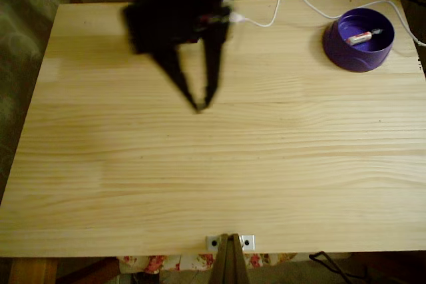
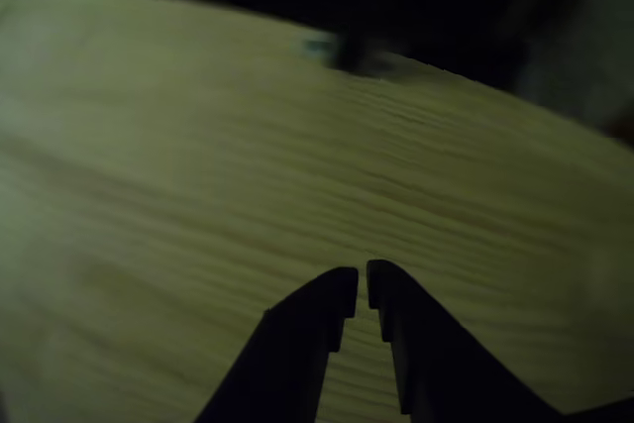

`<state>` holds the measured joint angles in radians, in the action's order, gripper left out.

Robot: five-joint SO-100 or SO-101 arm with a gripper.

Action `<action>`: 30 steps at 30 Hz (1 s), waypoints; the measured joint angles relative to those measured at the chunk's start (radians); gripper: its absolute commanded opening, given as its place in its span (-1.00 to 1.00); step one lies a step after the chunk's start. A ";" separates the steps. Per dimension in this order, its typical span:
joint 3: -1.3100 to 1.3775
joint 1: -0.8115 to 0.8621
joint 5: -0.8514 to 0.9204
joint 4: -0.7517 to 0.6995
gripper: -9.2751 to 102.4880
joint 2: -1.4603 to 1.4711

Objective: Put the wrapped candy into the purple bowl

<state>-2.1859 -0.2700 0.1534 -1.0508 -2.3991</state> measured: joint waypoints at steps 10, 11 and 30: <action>-0.436 0.298 -0.144 0.104 -0.83 -0.376; -0.469 0.301 -0.152 0.100 -0.83 -0.403; -0.838 0.383 -0.152 0.066 -0.83 -0.752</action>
<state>-3.0235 0.1135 0.0015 -0.9848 -3.1508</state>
